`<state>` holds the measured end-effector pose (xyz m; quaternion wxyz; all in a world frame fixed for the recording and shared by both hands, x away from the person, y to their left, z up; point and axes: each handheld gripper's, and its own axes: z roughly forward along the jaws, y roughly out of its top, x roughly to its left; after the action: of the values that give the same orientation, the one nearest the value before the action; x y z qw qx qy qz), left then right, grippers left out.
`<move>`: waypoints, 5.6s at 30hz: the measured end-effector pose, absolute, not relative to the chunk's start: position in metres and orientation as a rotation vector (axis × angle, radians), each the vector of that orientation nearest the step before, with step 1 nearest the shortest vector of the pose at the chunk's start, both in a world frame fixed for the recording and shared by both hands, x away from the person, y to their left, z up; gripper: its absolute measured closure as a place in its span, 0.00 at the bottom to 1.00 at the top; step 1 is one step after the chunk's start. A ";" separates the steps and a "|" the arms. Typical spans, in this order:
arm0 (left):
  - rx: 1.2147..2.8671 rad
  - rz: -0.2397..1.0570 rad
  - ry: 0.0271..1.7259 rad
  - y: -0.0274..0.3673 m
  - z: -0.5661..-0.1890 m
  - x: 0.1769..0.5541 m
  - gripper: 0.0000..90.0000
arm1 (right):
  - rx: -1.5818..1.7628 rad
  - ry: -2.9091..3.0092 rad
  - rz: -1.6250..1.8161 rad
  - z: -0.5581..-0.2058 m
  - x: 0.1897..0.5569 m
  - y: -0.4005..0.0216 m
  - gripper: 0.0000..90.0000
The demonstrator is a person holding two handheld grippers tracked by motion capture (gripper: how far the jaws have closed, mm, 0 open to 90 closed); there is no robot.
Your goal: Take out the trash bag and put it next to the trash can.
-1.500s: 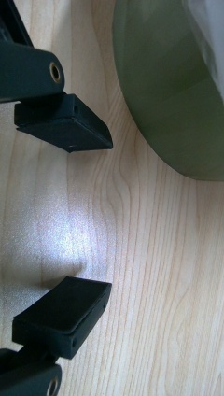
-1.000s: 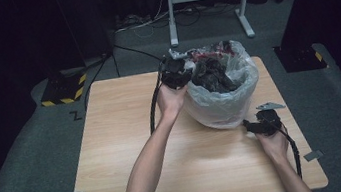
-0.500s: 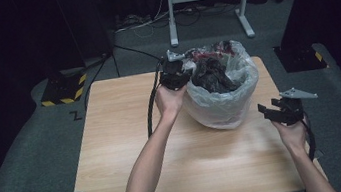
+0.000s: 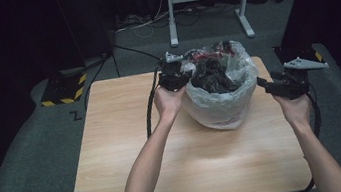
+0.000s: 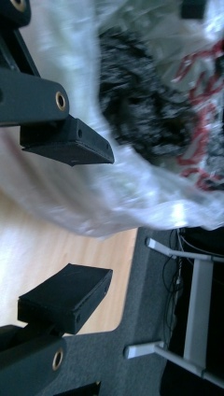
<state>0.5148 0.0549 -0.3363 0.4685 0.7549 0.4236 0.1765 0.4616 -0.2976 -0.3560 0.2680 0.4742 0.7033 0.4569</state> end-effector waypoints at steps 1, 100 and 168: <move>1.852 0.431 1.039 0.055 -0.336 0.515 0.98 | 1.282 1.900 1.238 -0.352 0.466 -0.295 0.42; 1.938 0.383 0.999 0.003 -0.329 0.523 0.77 | 0.889 2.295 1.200 -0.345 0.476 -0.166 1.00; 1.878 0.396 0.887 0.021 -0.291 0.503 0.99 | 1.299 1.898 1.289 -0.437 0.422 -0.299 0.46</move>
<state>0.5026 0.0205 -0.2910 0.4912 0.7736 0.3654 0.1633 0.4223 -0.2993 -0.4370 0.2499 0.4769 0.6972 0.4733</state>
